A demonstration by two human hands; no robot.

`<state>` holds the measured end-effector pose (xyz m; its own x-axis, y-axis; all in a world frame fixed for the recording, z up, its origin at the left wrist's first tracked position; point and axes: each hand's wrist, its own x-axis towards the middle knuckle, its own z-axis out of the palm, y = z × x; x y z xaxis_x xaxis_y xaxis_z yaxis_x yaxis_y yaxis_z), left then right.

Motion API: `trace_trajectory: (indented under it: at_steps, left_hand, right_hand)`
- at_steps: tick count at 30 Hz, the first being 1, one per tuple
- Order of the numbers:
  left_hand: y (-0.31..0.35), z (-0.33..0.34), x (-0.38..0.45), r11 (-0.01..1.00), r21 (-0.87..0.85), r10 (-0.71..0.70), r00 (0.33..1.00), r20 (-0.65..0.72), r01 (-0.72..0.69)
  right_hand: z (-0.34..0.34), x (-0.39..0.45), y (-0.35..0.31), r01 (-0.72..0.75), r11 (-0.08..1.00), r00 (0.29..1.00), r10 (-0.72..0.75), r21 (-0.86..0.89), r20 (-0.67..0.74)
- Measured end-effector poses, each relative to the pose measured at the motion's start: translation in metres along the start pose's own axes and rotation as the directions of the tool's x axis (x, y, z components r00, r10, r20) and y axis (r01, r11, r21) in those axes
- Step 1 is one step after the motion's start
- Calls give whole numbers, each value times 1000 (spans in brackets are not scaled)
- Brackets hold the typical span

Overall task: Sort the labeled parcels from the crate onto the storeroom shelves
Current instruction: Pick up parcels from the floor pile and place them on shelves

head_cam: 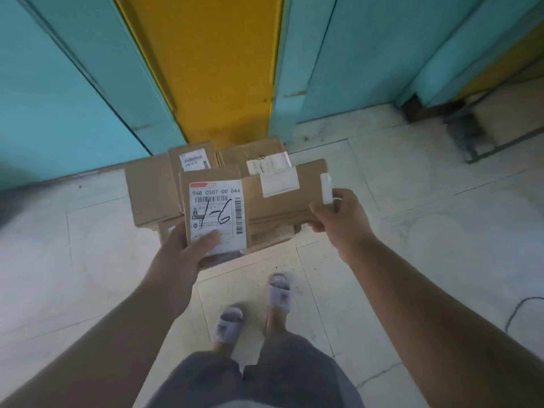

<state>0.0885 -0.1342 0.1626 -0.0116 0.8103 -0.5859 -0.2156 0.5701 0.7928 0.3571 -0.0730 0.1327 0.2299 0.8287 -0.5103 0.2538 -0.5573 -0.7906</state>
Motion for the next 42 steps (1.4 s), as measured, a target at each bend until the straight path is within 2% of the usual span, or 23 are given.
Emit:
trace_trajectory:
  at_steps: [3,6,10,14,21,27,30,36,42]
  left_hand:
    - [38,10,-30,997,36,71,992,102,-75]
    - [71,25,-48,986,45,150,971,188,-161]
    - [114,69,-84,971,3,225,912,343,-240]
    - [140,138,-104,947,38,276,866,417,-320]
    - [140,336,-132,923,-49,343,755,559,-382]
    - [124,526,-154,915,-82,347,669,657,-394]
    - [120,610,-160,908,-88,344,609,715,-409]
    - [116,764,-127,891,-79,337,536,774,-447]
    - [116,943,-115,874,-67,281,387,878,-481]
  right_hand:
    - [-28,-47,-38,45,977,997,-30,206,-77]
    - [-56,-84,-66,154,907,982,-97,391,-162]
    - [-118,-128,-99,310,840,935,-186,445,-301]
    - [-190,-149,-108,406,796,880,-209,448,-427]
    - [-361,-170,-50,489,713,785,-109,501,-610]
    - [-525,-182,-9,518,693,736,-62,501,-674]
    - [-590,-168,3,556,678,693,-59,481,-718]
    - [-719,-100,20,625,624,632,-53,469,-773]
    - [-863,-76,33,650,642,495,47,406,-868]
